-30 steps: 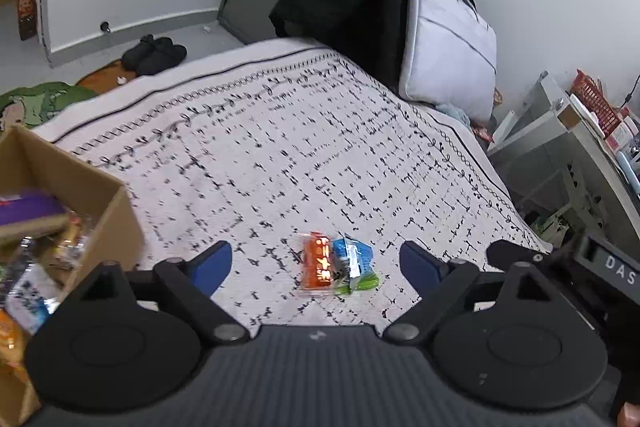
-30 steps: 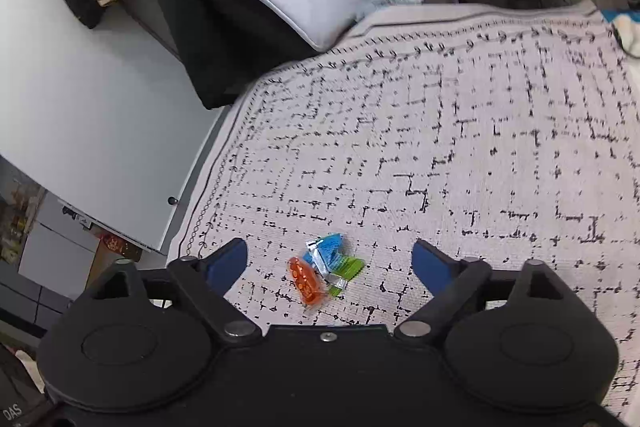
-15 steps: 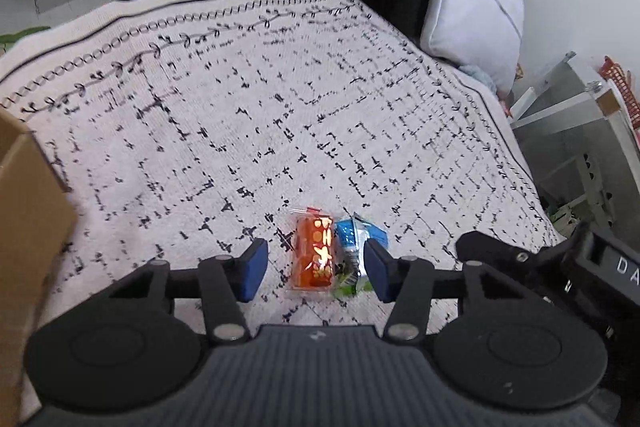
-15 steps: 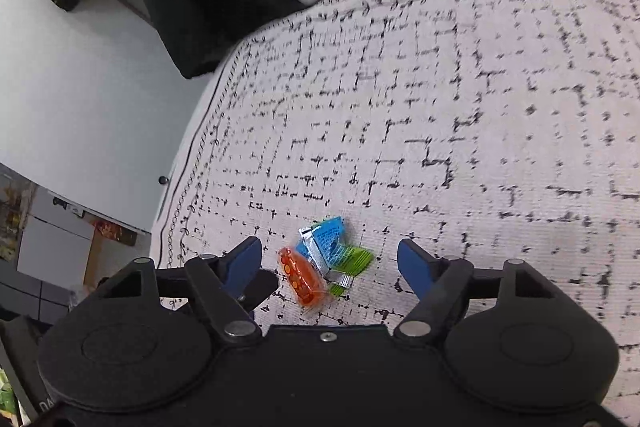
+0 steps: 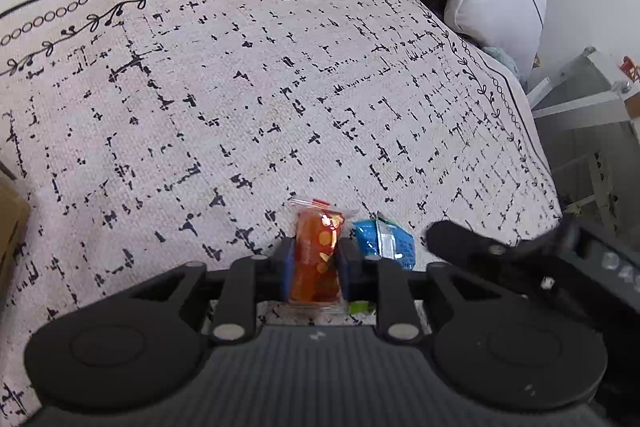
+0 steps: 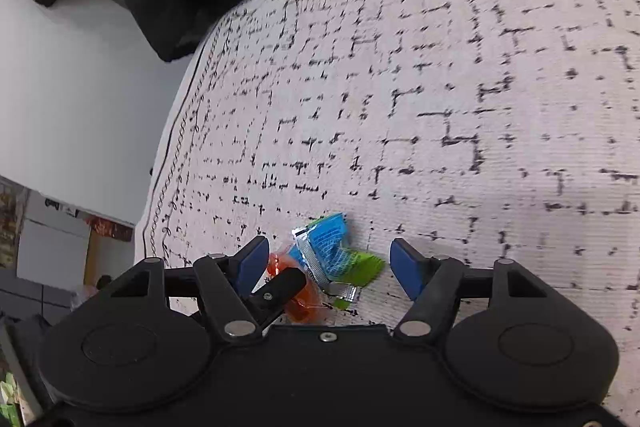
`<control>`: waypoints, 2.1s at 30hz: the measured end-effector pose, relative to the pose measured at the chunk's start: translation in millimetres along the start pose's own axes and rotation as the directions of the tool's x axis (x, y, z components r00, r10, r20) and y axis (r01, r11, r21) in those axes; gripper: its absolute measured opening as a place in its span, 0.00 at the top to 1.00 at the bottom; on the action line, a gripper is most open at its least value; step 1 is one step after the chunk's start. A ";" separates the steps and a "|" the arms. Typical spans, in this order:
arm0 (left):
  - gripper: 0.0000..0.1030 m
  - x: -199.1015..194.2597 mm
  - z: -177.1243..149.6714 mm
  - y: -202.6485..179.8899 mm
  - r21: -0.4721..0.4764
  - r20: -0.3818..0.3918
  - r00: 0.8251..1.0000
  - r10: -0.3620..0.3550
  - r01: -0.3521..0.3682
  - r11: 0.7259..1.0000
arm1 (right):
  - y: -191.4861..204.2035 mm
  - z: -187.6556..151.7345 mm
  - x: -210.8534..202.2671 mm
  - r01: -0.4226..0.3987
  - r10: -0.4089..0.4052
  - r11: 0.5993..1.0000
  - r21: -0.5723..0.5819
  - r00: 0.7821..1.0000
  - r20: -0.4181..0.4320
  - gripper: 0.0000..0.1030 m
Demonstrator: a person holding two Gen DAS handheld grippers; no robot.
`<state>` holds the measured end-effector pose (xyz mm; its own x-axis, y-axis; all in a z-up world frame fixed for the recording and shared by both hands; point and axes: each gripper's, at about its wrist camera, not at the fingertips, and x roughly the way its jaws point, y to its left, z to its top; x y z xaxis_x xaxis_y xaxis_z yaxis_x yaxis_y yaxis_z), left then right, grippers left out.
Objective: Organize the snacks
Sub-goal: 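Grasp the blue-green candy with the right gripper while the left grasps the orange candy, then carry both candies over the cardboard box and open both grippers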
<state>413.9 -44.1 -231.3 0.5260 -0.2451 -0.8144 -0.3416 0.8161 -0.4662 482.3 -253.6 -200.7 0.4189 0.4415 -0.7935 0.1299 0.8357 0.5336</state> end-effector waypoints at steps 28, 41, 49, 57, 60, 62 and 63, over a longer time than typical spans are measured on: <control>0.83 -109.8 1.0 40.9 0.007 0.119 0.992 0.049 -0.050 0.999 | 54.7 -32.7 -20.6 0.057 -0.049 0.965 -0.257 0.998 0.036 0.73; 0.83 -185.8 0.5 59.4 -0.001 0.239 0.969 0.058 -0.059 0.998 | 102.7 -63.3 -59.2 -0.057 0.089 0.921 -0.385 0.994 0.067 0.74; 0.83 -218.0 -1.3 81.9 -0.037 0.284 0.955 0.087 -0.080 0.996 | 127.1 -80.9 -81.7 -0.110 0.163 0.887 -0.448 0.983 0.082 0.75; 0.83 -244.0 -3.3 103.8 -0.065 0.316 0.942 0.116 -0.101 0.993 | 148.9 -103.7 -90.9 -0.141 0.208 0.853 -0.502 0.975 0.079 0.75; 0.83 -251.3 -3.1 111.1 -0.075 0.323 0.938 0.126 -0.108 0.991 | 156.9 -110.7 -94.4 -0.152 0.225 0.841 -0.519 0.971 0.079 0.75; 0.83 -256.6 -4.0 117.0 -0.083 0.329 0.935 0.131 -0.109 0.991 | 162.0 -114.8 -96.7 -0.163 0.240 0.831 -0.532 0.968 0.078 0.75; 0.83 -258.6 -3.9 119.8 -0.087 0.332 0.934 0.133 -0.110 0.990 | 163.6 -117.0 -97.9 -0.170 0.248 0.827 -0.536 0.966 0.076 0.75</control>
<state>233.9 115.0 -77.8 0.7042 0.0531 -0.7080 -0.4639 0.7893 -0.4022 357.4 -121.9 -70.0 0.5055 0.6083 -0.6120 -0.4450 0.7914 0.4191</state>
